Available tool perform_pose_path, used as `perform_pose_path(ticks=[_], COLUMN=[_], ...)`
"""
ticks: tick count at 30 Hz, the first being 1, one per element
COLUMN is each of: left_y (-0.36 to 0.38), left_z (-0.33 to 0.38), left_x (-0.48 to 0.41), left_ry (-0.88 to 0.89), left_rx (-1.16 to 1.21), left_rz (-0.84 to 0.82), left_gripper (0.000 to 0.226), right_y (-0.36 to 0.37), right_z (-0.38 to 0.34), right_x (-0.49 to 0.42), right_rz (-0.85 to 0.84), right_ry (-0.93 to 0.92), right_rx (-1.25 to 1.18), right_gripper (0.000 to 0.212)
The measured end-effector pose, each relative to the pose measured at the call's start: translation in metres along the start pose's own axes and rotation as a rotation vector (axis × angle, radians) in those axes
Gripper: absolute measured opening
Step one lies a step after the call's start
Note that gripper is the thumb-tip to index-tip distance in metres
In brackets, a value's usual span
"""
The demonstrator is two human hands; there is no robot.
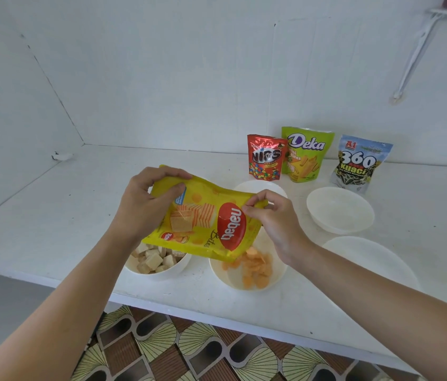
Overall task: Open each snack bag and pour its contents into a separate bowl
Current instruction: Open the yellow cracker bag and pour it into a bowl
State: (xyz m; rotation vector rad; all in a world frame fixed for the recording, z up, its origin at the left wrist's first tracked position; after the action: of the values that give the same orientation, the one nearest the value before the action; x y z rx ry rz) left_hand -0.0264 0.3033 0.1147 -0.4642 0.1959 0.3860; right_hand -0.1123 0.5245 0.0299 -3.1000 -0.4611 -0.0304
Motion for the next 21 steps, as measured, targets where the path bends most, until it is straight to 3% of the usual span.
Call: perform_pose_path(ticks=[13, 21], left_y=[-0.017, -0.005], left_z=[0.053, 0.043], left_x=[-0.015, -0.011], left_ry=[0.184, 0.149], left_rx=[-0.049, -0.041], left_rz=[0.004, -0.039], left_gripper=[0.015, 0.016], right_y=[-0.004, -0.004], right_z=[-0.041, -0.017], right_x=[-0.005, 0.0], right_rz=[0.068, 0.069], right_ry=[-0.144, -0.07], right_rx=[-0.153, -0.159], right_gripper=[0.021, 0.021])
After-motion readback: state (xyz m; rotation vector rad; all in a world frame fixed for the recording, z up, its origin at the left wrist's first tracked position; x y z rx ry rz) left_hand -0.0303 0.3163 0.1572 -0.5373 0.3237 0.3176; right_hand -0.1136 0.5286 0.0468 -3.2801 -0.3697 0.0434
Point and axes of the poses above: each hand's wrist, its own x-axis away from the middle knuckle, its own y-axis out of the palm, z = x × y, the point moved 8 cm from there along -x, towards the middle knuckle, and after that the axes turned 2 degrees about -z, right-handed, at the moved point
